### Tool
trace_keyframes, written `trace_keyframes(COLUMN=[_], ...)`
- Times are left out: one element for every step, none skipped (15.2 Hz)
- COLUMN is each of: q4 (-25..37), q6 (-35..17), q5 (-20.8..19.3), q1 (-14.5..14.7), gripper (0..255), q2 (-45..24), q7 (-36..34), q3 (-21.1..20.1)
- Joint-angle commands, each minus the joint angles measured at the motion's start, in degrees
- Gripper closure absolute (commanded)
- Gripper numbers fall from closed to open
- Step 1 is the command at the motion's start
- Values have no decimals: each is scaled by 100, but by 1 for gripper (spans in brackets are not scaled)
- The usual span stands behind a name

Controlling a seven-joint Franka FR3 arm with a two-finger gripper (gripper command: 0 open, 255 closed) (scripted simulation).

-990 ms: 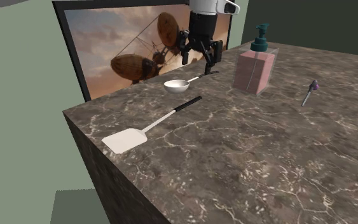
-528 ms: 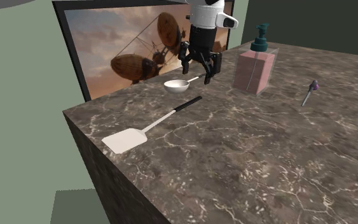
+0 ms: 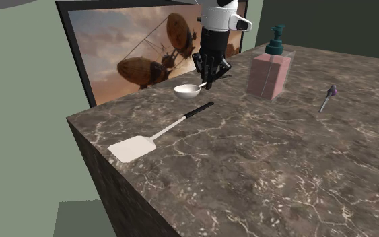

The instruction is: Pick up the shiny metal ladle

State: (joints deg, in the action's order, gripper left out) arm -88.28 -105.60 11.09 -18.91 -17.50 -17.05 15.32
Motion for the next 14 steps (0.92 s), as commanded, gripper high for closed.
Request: trace_keyframes(q4=[-1,17,85,155,231,306,383,463,545,629,715,804,896,990], q6=[0,10,83,158,233,309,386,463,541,619,699,779,860,942], q5=[0,2,-3,-8,-11,-14,-16,-18,-20,-20,-21,-20,-19,-17], q1=[0,0,-3,-6,-10,-14,-19,-23,-28,-34,-40,-46,-53,-60], gripper=[255,255,255,255,255,255,255,255,255,255,255,255,255,255], q2=[-1,-9,-3,2,3,4,4,2,-2,-7,-13,-22,-32,-44], q7=[0,-2,-12,-22,-31,-40,-49,-58,-66,-75,-83,-91,-99,-107], q3=[0,-1,1,3,5,7,9,10,12,14,15,17,18,19])
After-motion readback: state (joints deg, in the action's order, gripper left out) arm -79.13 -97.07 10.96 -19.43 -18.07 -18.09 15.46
